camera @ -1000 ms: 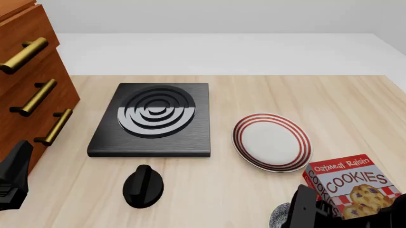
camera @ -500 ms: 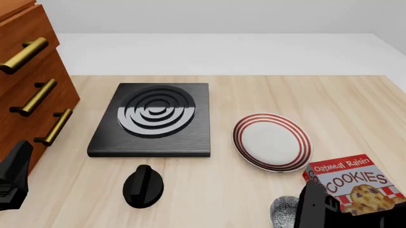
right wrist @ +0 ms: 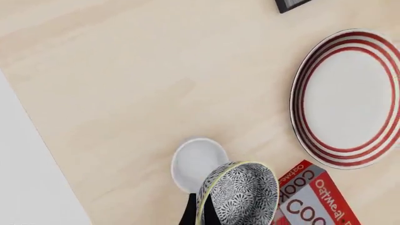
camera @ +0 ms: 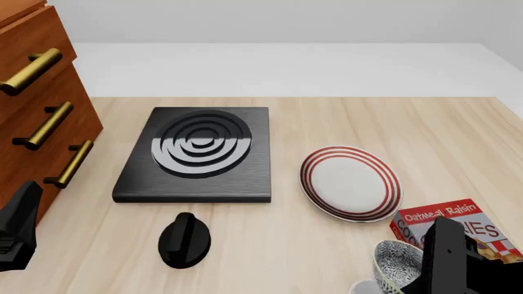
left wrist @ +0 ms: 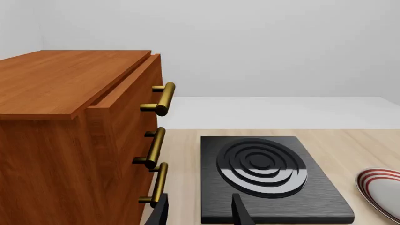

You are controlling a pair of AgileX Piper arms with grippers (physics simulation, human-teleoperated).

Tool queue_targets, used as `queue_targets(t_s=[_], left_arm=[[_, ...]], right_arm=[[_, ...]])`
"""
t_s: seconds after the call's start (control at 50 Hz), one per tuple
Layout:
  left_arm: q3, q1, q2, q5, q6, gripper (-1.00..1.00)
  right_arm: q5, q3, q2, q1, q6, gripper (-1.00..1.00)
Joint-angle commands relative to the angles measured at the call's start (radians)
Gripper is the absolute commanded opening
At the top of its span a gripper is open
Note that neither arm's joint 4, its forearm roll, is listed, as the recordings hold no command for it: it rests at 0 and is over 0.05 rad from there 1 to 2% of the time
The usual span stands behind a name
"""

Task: Pick the akita bowl on the ramekin and place it on the plate.

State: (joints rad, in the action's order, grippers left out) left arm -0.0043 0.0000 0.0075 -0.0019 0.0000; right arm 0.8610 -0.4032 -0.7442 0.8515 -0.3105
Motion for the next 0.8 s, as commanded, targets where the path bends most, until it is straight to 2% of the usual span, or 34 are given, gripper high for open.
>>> queue_targets(t_s=[0.02, 0.16, 0.32, 0.44, 0.8], left_arm=[[0.0, 0.0, 0.0, 0.0, 0.0, 1.0], [0.0, 0.0, 0.0, 0.0, 0.0, 1.0], [0.0, 0.0, 0.0, 0.0, 0.0, 1.0], [0.0, 0.0, 0.0, 0.0, 0.0, 1.0], [0.0, 0.0, 0.0, 0.0, 0.0, 1.0]], right_arm=[[0.115, -0.048, 0.082, -0.083, -0.102, -1.0], [0.157, -0.079, 0.104, -0.142, -0.165, -1.0], [0.153, -0.103, 0.063, -0.149, -0.192, -1.0], [0.18, -0.146, 0.068, -0.218, -0.271, -1.0], [0.076, -0.21, -0.052, -0.267, -0.318, -1.0]])
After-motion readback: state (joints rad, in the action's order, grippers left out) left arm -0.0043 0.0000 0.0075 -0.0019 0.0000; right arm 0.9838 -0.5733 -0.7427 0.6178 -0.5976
